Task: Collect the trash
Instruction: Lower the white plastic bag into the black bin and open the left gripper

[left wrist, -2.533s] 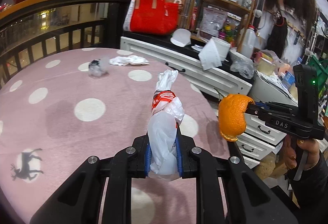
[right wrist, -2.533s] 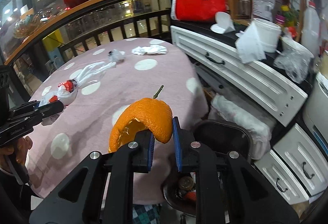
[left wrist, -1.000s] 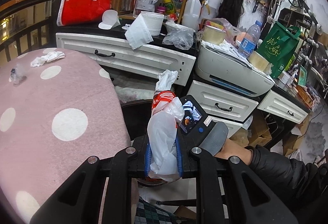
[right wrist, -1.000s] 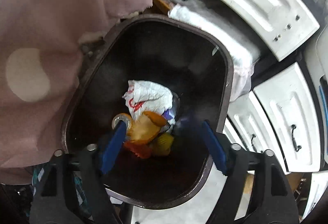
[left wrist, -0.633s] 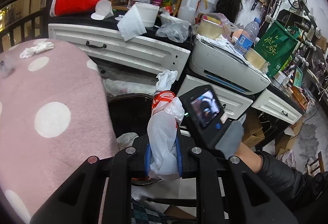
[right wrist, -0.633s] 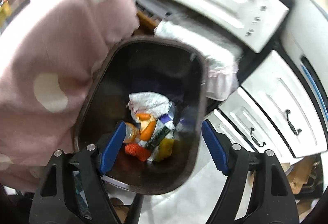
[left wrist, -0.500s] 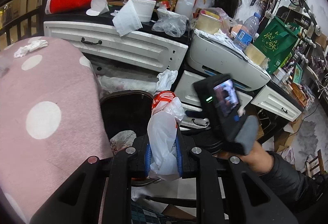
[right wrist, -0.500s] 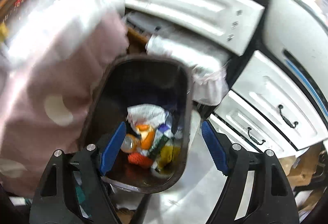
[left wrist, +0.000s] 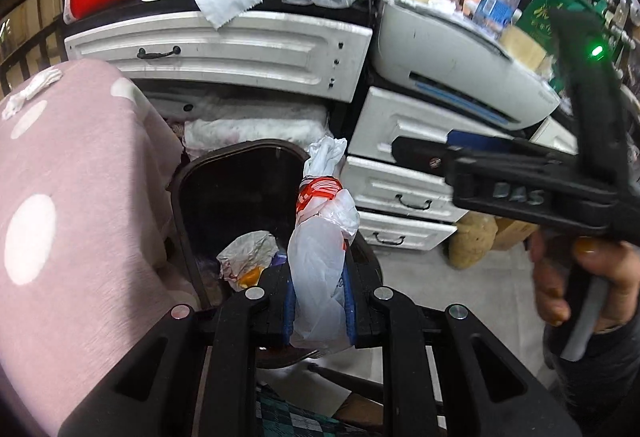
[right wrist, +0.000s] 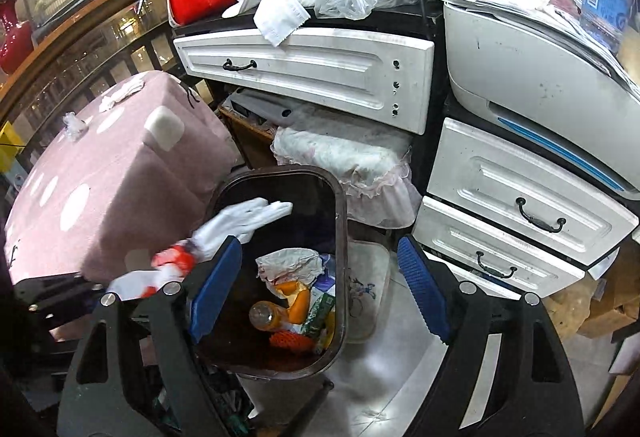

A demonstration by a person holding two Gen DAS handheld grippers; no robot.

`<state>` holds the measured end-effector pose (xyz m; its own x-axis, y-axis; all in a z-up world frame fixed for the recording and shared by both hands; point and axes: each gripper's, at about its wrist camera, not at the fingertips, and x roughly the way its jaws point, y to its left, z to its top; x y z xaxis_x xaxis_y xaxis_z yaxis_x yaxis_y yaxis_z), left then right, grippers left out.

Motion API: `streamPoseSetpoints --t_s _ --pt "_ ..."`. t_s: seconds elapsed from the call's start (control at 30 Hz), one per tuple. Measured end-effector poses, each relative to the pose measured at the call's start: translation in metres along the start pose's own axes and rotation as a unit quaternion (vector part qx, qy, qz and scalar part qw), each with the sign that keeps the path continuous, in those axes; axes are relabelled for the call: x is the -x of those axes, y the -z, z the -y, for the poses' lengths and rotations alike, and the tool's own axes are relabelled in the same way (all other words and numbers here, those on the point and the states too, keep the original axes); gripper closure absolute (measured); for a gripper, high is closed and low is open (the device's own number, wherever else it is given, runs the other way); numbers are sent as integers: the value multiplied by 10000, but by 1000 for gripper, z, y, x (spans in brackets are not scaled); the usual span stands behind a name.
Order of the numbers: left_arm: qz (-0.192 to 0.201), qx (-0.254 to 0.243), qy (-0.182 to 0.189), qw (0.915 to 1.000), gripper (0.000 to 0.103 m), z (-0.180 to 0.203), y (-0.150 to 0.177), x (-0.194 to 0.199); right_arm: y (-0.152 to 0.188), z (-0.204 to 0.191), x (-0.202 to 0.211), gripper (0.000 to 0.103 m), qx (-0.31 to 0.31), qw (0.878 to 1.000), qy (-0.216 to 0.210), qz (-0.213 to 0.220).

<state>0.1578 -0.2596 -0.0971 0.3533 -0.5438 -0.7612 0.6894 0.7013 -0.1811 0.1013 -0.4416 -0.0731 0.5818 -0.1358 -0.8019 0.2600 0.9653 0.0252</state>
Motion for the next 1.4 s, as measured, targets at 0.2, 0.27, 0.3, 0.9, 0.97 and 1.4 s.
streamPoseSetpoints --t_s 0.2,0.27,0.3,0.9,0.97,1.4 --pt "-182 -36 -143 9997 85 0 0 -18 1 3 0 23 -41 10000 -36 27" --pt "-252 -14 -209 9995 85 -2 1 -27 1 5 2 23 -68 10000 -41 53" --pt "-284 10 -237 9993 85 -3 1 -30 1 5 2 23 -83 9999 -47 61" --pt "-333 -647 -340 9968 8 17 9 -47 3 12 6 18 -204 9996 -148 90" --pt "-326 -662 -353 9966 8 18 10 -46 4 9 8 16 -143 9996 -204 142" --pt "285 -505 27 9983 6 27 12 15 -4 3 16 11 -179 9984 -379 370"
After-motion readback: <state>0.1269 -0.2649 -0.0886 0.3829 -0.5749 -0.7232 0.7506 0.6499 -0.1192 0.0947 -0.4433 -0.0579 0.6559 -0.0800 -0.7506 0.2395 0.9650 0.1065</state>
